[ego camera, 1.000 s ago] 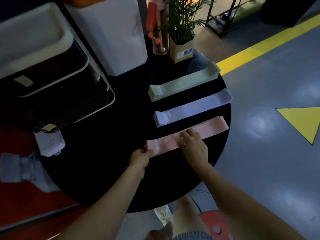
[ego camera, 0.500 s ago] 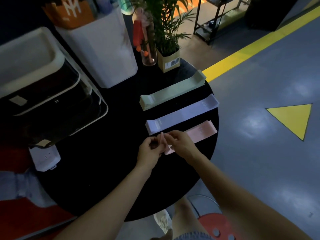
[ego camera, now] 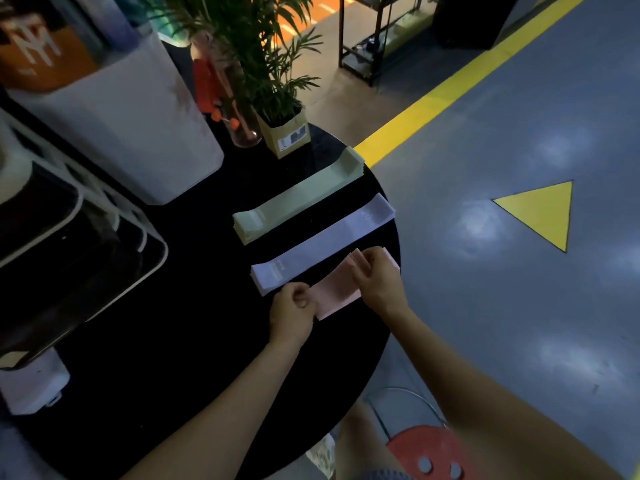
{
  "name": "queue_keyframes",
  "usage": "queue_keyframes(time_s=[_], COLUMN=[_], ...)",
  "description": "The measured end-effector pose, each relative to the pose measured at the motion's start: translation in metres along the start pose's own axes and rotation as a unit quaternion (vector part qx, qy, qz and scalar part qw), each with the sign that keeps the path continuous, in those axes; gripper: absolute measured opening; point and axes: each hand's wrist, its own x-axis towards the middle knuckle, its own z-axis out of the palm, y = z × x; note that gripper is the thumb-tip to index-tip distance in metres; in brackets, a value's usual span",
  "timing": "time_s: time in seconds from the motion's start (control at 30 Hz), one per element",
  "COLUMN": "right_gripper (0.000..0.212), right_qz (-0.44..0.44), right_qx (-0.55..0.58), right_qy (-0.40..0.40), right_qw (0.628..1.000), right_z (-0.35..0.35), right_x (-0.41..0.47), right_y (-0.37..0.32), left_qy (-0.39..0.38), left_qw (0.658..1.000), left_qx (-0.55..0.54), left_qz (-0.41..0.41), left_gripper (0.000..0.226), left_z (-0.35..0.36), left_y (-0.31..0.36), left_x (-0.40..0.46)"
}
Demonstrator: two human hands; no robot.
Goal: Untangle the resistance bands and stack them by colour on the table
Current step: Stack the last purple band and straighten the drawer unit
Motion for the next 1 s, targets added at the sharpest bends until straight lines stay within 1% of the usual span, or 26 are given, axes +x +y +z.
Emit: queue_keyframes(time_s=[0.07,0.17,0.2,0.23,0.3,0.37,0.47,0.53,0.6,0.7,0.83,1.0], right_gripper=[0.008,0.009,0.007,0.007,0.017,0.025,0.039,0.05,0.055,0.046,0.034,0.036], right_qz=[0.001,0.0,-0.001,-0.006,-0.011,-0.008,0.004,0.012,0.035,0.055,0.069,0.09], right_qx=[-0.012,-0.037,-0.052,-0.073,-0.12,-0.132,-0.109,-0.087,-0.066,-0.086,-0.111,-0.109], right_qy=[0.004,0.019,0.026,0.035,0.053,0.06,0.058,0.064,0.047,0.005,-0.027,-0.058], right_qw=[1.0,0.999,0.998,0.997,0.991,0.989,0.992,0.994,0.996,0.995,0.991,0.988], right_z=[-0.004,-0.004,-0.003,-0.002,-0.002,-0.004,-0.008,-0.01,-0.013,-0.015,-0.015,-0.016], right_x=[0.004,0.013,0.017,0.02,0.023,0.025,0.027,0.028,0.031,0.038,0.045,0.051], right_y=[0.008,0.02,0.025,0.03,0.037,0.04,0.042,0.042,0.043,0.046,0.045,0.046], left_qy=[-0.001,-0.042,-0.05,-0.051,-0.048,-0.047,-0.05,-0.049,-0.048,-0.06,-0.079,-0.088], left_qw=[0.999,0.996,0.995,0.995,0.996,0.996,0.994,0.992,0.991,0.989,0.985,0.985], left_qx=[0.005,-0.038,-0.038,-0.032,-0.02,-0.022,-0.045,-0.055,-0.059,-0.072,-0.083,-0.077], left_qz=[-0.04,-0.072,-0.076,-0.077,-0.076,-0.076,-0.084,-0.098,-0.106,-0.112,-0.127,-0.128], left_gripper=[0.037,0.049,0.049,0.044,0.029,0.03,0.032,0.027,0.02,0.012,0.006,0.015], left_z=[0.003,0.008,0.011,0.014,0.02,0.023,0.025,0.025,0.026,0.027,0.027,0.026], left_y=[-0.007,-0.01,-0.01,-0.009,-0.006,-0.004,-0.002,0.0,0.001,0.002,0.003,0.001], left_x=[0.007,0.012,0.013,0.013,0.013,0.014,0.017,0.018,0.019,0.02,0.02,0.022])
